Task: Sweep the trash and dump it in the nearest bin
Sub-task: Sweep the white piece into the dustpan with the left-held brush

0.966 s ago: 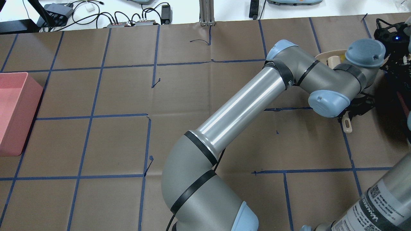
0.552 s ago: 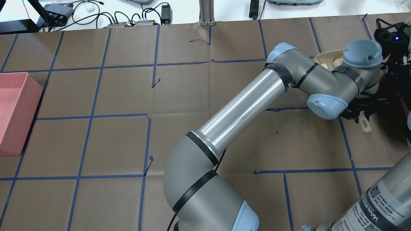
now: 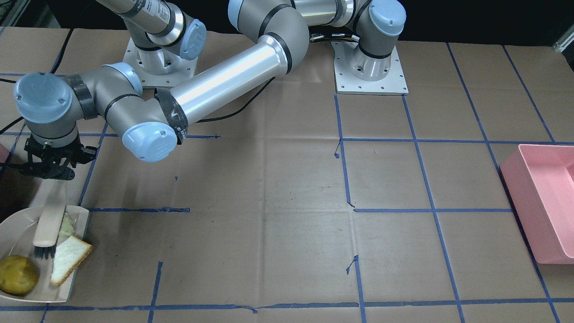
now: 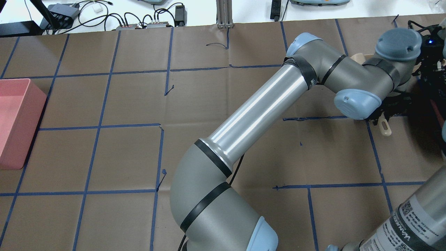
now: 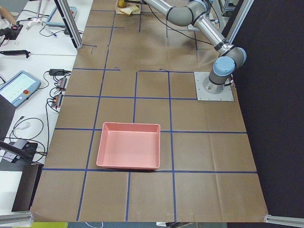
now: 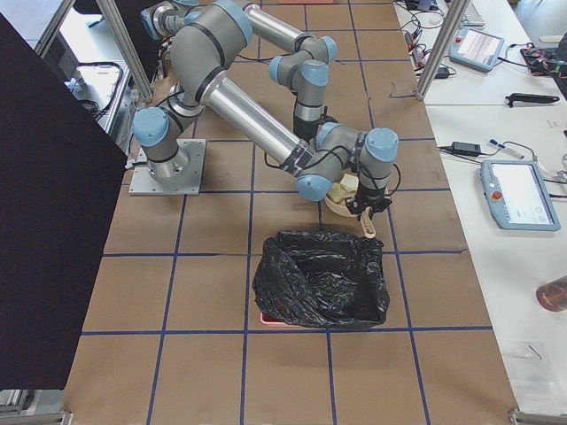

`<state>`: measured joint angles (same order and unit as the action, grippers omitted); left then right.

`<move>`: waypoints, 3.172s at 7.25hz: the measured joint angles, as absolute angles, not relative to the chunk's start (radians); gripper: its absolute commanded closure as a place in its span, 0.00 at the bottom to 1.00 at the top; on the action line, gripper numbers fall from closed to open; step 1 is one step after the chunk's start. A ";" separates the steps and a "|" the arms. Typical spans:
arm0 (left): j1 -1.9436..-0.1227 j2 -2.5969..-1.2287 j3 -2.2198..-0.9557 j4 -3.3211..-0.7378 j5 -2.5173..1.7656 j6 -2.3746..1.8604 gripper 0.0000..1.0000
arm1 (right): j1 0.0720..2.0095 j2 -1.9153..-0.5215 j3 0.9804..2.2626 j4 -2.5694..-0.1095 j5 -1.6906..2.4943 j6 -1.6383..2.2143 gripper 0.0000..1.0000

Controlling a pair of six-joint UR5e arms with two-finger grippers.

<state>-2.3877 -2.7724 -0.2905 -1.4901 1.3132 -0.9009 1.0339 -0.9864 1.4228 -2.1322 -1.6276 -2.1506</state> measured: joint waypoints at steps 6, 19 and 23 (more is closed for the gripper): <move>-2.366 -2.903 -0.076 -1.758 1.414 -0.819 0.86 | 1.034 -0.985 1.426 -2.129 -1.626 -2.150 1.00; -2.368 -2.937 -0.046 -1.769 1.363 -0.818 1.00 | 1.034 -0.985 1.430 -2.118 -1.624 -2.149 1.00; -2.371 -2.962 -0.040 -1.654 1.199 -0.817 1.00 | 1.034 -0.985 1.430 -2.118 -1.625 -2.148 1.00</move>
